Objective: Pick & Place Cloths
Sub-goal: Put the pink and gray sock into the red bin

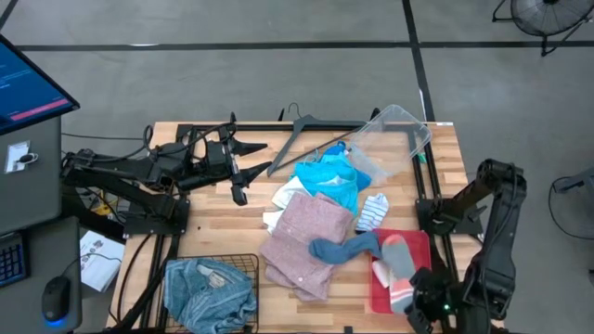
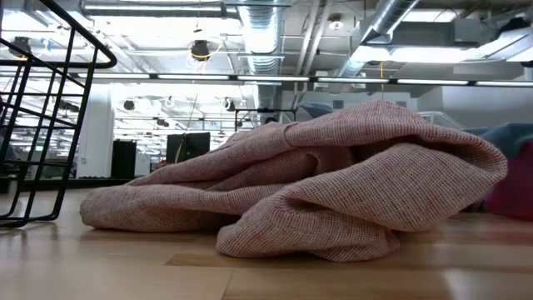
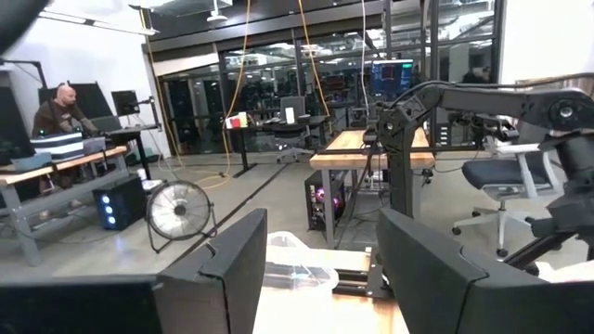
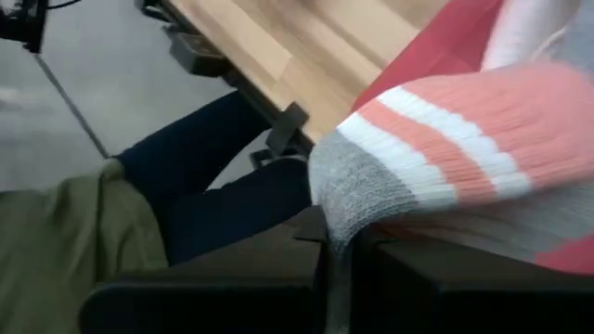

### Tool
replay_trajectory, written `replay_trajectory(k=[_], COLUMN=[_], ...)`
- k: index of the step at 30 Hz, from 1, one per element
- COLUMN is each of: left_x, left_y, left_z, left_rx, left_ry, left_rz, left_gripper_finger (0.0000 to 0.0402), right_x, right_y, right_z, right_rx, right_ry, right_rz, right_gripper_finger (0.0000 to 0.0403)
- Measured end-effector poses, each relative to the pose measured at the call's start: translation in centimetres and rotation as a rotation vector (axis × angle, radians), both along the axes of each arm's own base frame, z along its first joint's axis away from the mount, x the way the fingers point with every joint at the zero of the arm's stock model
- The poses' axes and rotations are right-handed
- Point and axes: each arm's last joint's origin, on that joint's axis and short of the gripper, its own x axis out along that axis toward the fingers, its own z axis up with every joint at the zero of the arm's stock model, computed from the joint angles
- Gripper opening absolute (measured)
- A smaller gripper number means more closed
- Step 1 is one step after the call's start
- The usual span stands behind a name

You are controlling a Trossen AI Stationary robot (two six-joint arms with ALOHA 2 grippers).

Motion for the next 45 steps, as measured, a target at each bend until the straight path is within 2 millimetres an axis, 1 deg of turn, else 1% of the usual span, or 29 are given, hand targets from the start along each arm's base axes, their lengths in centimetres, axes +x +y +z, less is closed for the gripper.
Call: replay_trajectory(k=[3, 6, 10, 14, 18, 21, 24, 26, 29, 33, 35, 38, 40, 42, 45], left_x=[0.0, 0.0, 0.0, 0.0, 0.0, 0.0, 0.0, 0.0, 0.0, 0.0, 0.0, 0.0, 0.0, 0.0, 0.0], left_y=[0.0, 0.0, 0.0, 0.0, 0.0, 0.0, 0.0, 0.0, 0.0, 0.0, 0.0, 0.0, 0.0, 0.0, 0.0], left_z=[0.0, 0.0, 0.0, 0.0, 0.0, 0.0, 0.0, 0.0, 0.0, -0.1, -0.1, -0.1, -0.1, -0.1, -0.2], left_rx=[0.001, 0.001, 0.002, 0.002, 0.002, 0.002, 0.002, 0.002, 0.003, 0.004, 0.004, 0.004, 0.004, 0.004, 0.006], left_ry=[0.000, 0.000, 0.001, 0.001, 0.002, 0.003, 0.003, 0.004, 0.005, 0.012, 0.013, 0.013, 0.013, 0.013, 0.024], left_rz=[0.000, 0.000, 0.000, 0.001, 0.000, 0.001, 0.001, 0.001, 0.000, 0.000, 0.001, 0.000, 0.000, 0.000, 0.000], left_gripper_finger=[0.0186, 0.0186, 0.0186, 0.0186, 0.0186, 0.0186, 0.0186, 0.0186, 0.0186, 0.0186, 0.0186, 0.0186, 0.0186, 0.0186, 0.0186], right_x=[-0.1, 0.0, 0.6, 1.7, 2.7, 2.9, 2.7, 2.6, 2.8, 3.5, 4.0, 4.9, 5.7, 6.7, 8.4], right_y=[-0.5, -2.0, -4.3, -5.5, -6.1, -6.7, -7.2, -7.4, -7.4, -7.6, -7.8, -8.5, -9.4, -10.6, -12.4], right_z=[0.6, 0.3, -0.3, -3.0, -6.5, -8.9, -10.3, -10.8, -10.8, -10.7, -9.9, -8.0, -6.6, -5.6, -4.8], right_rx=[-0.042, -0.166, -0.295, -0.354, -0.321, -0.310, -0.306, -0.306, -0.301, -0.305, -0.297, -0.272, -0.269, -0.292, -0.375], right_ry=[0.013, 0.079, 0.241, 0.316, 0.366, 0.392, 0.430, 0.457, 0.477, 0.451, 0.432, 0.390, 0.348, 0.293, 0.217], right_rz=[0.001, -0.036, -0.122, -0.153, -0.140, -0.149, -0.150, -0.128, -0.038, 0.073, 0.143, 0.231, 0.252, 0.273, 0.338], right_gripper_finger=[0.0000, 0.0000, 0.0000, 0.0000, 0.0000, 0.0002, 0.0016, 0.0036, 0.0082, 0.0167, 0.0215, 0.0276, 0.0302, 0.0320, 0.0332])
